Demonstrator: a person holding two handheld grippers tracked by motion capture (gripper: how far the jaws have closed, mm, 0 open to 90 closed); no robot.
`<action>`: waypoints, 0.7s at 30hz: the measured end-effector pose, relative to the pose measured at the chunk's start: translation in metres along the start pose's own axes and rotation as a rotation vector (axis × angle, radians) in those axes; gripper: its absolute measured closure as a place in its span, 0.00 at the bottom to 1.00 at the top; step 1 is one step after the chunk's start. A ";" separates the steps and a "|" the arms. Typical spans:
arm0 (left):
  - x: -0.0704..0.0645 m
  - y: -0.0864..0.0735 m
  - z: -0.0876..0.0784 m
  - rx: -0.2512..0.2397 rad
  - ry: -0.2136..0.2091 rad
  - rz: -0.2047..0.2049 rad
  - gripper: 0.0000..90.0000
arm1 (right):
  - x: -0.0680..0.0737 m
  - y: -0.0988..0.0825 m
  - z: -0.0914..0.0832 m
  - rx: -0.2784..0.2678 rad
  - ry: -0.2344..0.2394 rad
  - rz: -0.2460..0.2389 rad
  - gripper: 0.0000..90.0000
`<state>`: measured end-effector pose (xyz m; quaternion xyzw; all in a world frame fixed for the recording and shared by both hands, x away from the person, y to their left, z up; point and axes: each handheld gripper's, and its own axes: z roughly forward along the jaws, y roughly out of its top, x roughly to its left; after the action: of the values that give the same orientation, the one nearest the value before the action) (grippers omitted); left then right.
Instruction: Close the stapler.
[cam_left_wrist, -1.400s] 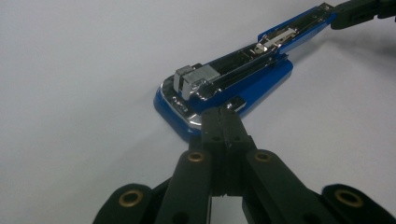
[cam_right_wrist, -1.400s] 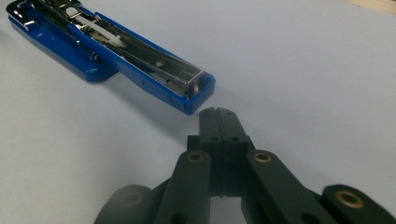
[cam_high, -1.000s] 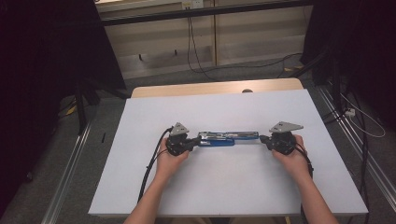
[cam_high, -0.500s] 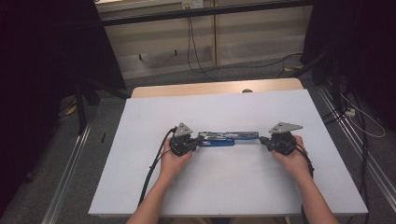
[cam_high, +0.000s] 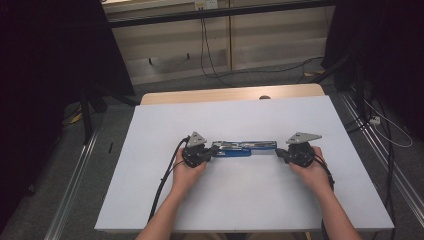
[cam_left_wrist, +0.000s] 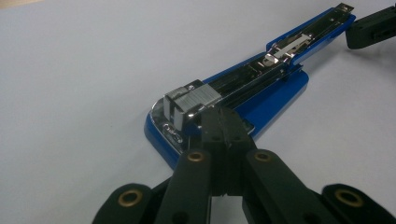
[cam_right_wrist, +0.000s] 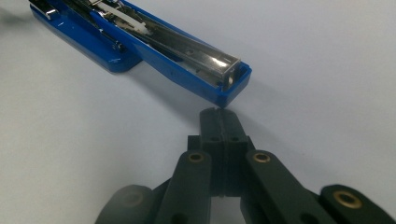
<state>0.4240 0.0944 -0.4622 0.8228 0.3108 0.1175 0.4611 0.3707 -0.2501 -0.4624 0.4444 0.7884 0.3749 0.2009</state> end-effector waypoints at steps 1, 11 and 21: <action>0.000 0.000 0.000 0.001 0.003 0.006 1.00 | 0.000 0.000 0.000 -0.001 0.002 0.001 1.00; 0.000 0.000 0.000 -0.005 -0.001 0.002 1.00 | 0.000 0.003 -0.002 -0.038 0.020 0.019 1.00; 0.000 0.000 0.001 -0.003 0.004 0.008 1.00 | 0.001 0.006 -0.006 -0.078 0.036 0.035 1.00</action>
<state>0.4240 0.0937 -0.4624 0.8231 0.3082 0.1214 0.4614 0.3697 -0.2496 -0.4538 0.4432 0.7687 0.4167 0.1975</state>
